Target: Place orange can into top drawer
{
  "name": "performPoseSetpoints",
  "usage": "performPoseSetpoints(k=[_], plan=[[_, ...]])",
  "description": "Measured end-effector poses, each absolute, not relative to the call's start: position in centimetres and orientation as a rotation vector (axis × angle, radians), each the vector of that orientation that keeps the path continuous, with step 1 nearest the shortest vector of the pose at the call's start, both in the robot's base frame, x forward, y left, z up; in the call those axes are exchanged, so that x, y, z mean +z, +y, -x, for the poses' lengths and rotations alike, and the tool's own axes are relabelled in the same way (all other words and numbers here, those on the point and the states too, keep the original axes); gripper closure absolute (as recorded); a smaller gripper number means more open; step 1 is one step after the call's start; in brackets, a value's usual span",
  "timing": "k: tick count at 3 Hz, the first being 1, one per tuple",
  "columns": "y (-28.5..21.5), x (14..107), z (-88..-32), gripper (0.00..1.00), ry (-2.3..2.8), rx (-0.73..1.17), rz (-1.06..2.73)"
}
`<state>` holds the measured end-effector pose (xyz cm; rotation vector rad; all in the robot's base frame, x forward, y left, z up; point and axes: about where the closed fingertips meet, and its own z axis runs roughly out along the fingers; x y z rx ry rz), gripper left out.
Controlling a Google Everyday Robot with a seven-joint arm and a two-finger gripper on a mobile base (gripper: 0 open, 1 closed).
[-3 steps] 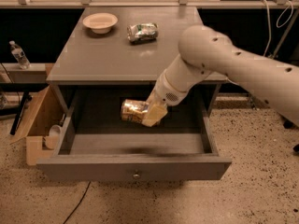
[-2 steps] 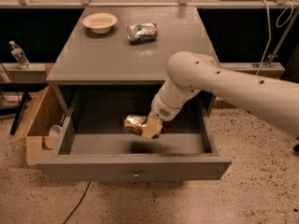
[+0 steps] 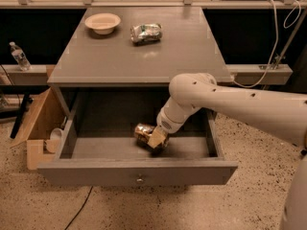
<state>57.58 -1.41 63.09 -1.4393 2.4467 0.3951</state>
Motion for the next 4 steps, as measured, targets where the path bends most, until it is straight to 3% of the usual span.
performPoseSetpoints(k=[2,3,4], plan=[[-2.9,62.0,-58.8,0.08,2.477,0.374,1.317],[-4.1,63.4,-58.9,0.00,2.450,0.379,1.266],[-6.3,66.5,-58.1,0.00,2.406,0.377,1.220]])
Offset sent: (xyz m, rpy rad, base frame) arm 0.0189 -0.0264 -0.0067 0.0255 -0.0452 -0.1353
